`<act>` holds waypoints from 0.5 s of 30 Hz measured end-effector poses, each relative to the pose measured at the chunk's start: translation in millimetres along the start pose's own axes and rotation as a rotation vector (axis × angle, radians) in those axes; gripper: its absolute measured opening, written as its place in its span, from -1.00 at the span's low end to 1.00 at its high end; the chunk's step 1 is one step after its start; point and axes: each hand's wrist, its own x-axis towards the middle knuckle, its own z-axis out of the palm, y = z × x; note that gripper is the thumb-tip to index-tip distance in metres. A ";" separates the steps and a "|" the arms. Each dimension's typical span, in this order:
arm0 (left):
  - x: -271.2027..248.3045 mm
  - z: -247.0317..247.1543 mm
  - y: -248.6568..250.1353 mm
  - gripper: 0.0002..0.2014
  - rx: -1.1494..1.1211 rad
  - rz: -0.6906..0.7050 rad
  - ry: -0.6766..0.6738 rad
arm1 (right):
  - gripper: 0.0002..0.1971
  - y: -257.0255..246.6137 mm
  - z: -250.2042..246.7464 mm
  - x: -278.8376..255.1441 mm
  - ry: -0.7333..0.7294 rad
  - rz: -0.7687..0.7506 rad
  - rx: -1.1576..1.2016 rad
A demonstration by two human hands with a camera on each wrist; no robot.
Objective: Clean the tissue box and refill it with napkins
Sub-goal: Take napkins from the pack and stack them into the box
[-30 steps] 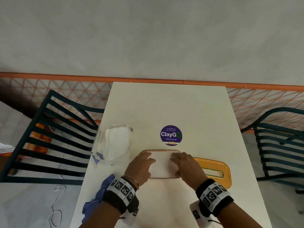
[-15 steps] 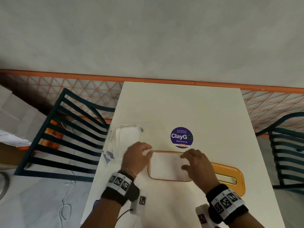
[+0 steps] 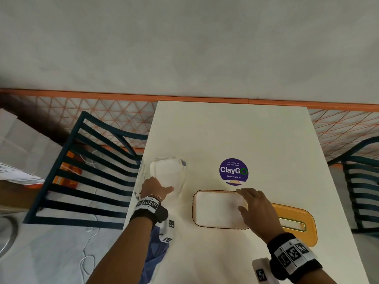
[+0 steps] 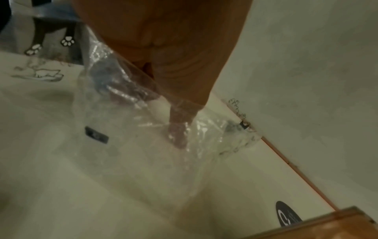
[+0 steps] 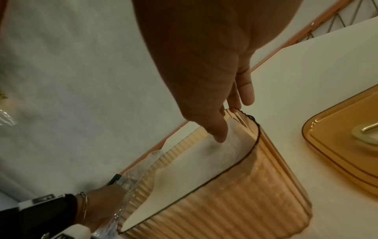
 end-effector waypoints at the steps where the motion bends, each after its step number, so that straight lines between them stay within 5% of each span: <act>1: 0.5 0.3 1.5 -0.05 0.005 -0.001 -0.010 | -0.40 0.2 -0.6 0.1 -0.004 0.008 -0.002; 15: 5.6 -4.6 7.5 -0.03 -0.173 -0.142 -0.020 | -0.33 -1.6 -3.2 -2.2 -0.057 0.028 -0.039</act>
